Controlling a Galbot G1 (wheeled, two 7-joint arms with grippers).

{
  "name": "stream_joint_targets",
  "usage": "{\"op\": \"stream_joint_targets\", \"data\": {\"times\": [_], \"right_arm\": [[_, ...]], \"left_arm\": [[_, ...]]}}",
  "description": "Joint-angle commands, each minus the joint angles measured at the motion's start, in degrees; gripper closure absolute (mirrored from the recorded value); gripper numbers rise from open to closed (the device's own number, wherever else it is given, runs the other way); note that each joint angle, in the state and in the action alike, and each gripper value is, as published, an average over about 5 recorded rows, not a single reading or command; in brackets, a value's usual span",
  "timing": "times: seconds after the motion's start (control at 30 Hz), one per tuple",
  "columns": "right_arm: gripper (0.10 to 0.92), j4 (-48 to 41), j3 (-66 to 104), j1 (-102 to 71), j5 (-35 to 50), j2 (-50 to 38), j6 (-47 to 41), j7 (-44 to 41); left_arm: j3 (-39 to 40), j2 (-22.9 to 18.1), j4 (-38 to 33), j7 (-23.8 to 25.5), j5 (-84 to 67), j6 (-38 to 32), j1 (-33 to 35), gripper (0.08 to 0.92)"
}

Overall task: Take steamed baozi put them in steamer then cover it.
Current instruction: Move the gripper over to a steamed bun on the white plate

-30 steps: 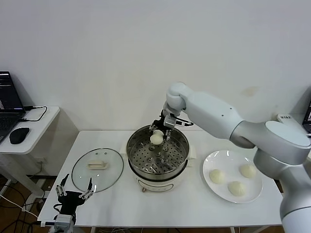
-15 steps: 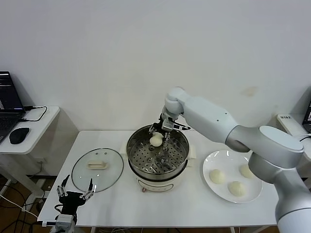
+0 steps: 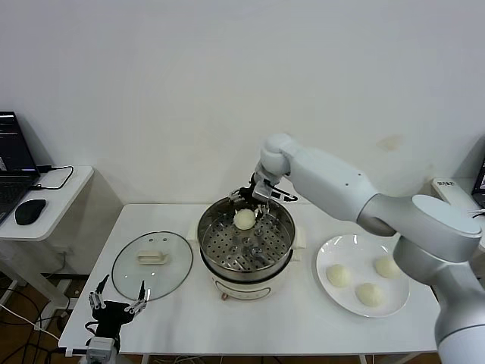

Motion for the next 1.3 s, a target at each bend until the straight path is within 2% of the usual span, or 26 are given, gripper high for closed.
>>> {"op": "stream_joint_targets", "data": {"times": [0.03,0.23,0.43,0.67,0.83,1.03,1.3], "right_arm": [[0.203,13.3,-3.6,9.2,19.6,-12.6,-24.0,-4.7],[0.203,22.0,-3.2,12.1,26.2,-24.3,-47.8,-11.6],[0.203,26.9,-2.0,10.1,24.9,-34.5,-58.5,-15.4],[0.203,32.8,-2.8,3.0,18.7,-42.4,-58.3,-15.6],[0.203,33.6,4.6,-8.8,13.3,-44.4,-57.2,-14.3],[0.203,31.0,14.3,-23.4,7.4,-43.2,-55.4,-12.7],[0.203,26.4,19.4,-30.2,5.0,-38.5,-52.7,-9.8]], "left_arm": [[-0.1,0.7,-1.3,0.3,-0.7,0.5,0.7,0.177],[0.2,1.4,-2.0,0.6,-1.7,1.3,0.5,0.177],[1.0,1.8,-2.1,0.9,-1.9,1.6,0.5,0.177],[1.7,1.9,-2.1,1.1,-2.3,2.1,0.6,0.177],[2.0,1.6,-2.6,1.1,-2.4,2.3,1.0,0.177],[1.9,1.5,-4.8,1.3,-2.6,2.5,2.1,0.177],[1.6,1.5,-4.8,1.3,-2.5,2.7,2.4,0.177]]}}
